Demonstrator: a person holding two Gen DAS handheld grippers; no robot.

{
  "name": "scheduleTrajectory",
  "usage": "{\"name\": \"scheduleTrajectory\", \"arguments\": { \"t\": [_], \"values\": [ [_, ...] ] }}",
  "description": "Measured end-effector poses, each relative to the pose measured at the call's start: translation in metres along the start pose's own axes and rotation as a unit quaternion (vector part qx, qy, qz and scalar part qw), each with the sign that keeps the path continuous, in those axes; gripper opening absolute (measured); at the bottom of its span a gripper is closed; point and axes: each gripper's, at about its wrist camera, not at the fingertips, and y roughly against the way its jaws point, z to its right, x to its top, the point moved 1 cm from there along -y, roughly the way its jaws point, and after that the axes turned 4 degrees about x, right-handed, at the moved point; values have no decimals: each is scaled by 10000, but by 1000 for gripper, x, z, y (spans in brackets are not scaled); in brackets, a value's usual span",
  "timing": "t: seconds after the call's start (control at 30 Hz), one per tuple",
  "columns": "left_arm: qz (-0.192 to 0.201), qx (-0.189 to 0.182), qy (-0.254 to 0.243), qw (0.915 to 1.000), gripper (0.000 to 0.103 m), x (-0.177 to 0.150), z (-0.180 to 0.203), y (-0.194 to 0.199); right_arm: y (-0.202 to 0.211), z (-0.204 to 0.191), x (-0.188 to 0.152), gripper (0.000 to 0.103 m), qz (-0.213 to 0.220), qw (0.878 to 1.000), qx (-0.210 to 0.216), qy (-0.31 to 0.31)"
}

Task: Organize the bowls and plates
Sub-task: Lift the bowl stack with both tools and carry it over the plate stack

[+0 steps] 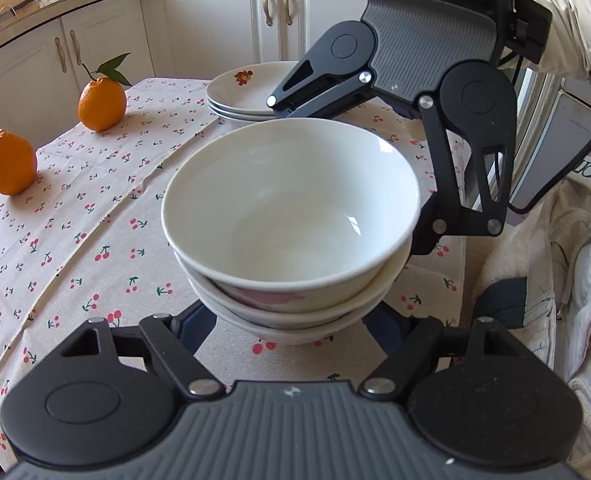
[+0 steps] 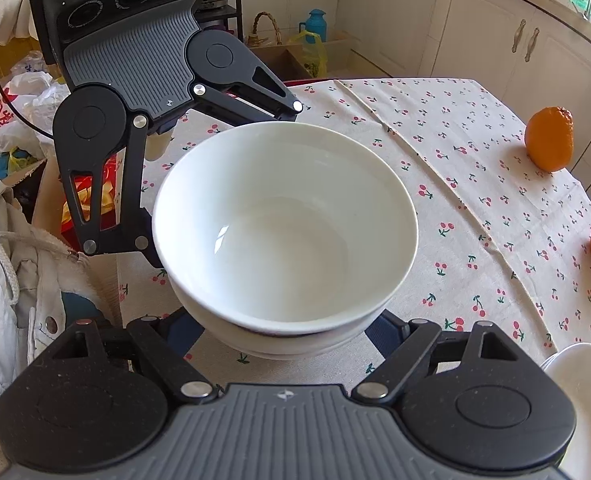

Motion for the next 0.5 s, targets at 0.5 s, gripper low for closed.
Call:
{"name": "scheduleTrajectory", "arguments": {
  "t": [0.5],
  "values": [
    [186,123,-31,9997,81,43,30,-2,49,-2,-26,89,123,9998,-100,87]
  ]
}}
